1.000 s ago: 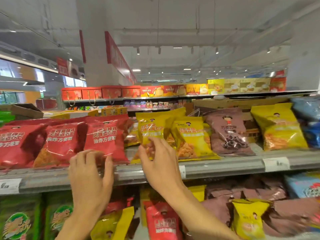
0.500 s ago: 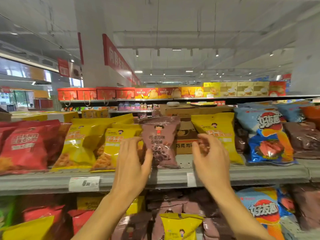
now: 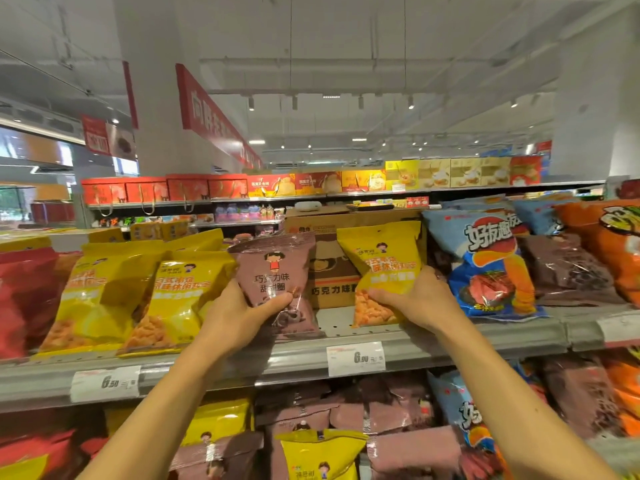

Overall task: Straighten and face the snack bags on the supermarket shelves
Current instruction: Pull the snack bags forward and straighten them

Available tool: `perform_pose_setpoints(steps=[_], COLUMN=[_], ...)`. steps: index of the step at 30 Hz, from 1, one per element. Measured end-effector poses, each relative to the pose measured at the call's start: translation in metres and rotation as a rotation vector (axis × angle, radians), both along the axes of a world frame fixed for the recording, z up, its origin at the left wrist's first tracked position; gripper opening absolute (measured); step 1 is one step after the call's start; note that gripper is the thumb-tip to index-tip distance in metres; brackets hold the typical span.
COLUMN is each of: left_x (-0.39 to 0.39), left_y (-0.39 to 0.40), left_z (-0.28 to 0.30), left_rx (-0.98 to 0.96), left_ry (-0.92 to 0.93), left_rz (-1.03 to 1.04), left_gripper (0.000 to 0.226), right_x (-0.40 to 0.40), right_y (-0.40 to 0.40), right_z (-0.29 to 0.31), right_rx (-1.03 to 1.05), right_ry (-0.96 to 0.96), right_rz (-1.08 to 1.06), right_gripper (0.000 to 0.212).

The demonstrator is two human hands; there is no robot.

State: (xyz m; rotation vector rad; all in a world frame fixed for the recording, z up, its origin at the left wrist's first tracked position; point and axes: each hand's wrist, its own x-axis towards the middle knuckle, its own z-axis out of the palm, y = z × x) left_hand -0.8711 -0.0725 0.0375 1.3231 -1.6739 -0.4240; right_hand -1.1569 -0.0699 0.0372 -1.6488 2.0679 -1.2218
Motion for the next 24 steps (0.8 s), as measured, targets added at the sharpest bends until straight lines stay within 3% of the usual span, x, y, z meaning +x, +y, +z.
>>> perform_pose_setpoints(steps=[2, 4, 7, 9, 12, 19, 24], left_x=[0.000, 0.000, -0.001, -0.001, -0.008, -0.055, -0.113], left_y=[-0.002, -0.003, -0.004, -0.003, -0.003, -0.008, -0.014], left_z=[0.002, 0.002, -0.001, -0.002, -0.004, -0.002, -0.001], left_rx=[0.023, 0.017, 0.011, -0.020, -0.086, -0.170, -0.129], left_ry=[0.031, 0.080, 0.184, 0.235, 0.310, 0.297, 0.186], left_rz=[-0.029, -0.050, -0.037, 0.006, 0.022, 0.012, -0.081], left_gripper=[0.035, 0.024, 0.047, 0.067, 0.079, 0.084, 0.083], right_x=[0.000, 0.002, 0.005, 0.008, 0.008, -0.010, -0.037], right_y=[-0.002, -0.003, 0.002, 0.007, 0.018, 0.048, 0.074], right_z=[0.000, -0.003, -0.006, -0.007, -0.010, -0.010, -0.018], right_rx=[0.029, 0.001, -0.098, -0.171, -0.265, -0.536, -0.577], right_ry=[0.006, 0.003, -0.015, -0.036, -0.067, -0.204, -0.299], right_rz=[0.022, 0.029, 0.036, 0.040, 0.028, 0.090, 0.091], right_gripper=[0.108, 0.086, 0.063, 0.065, 0.065, 0.051, 0.043])
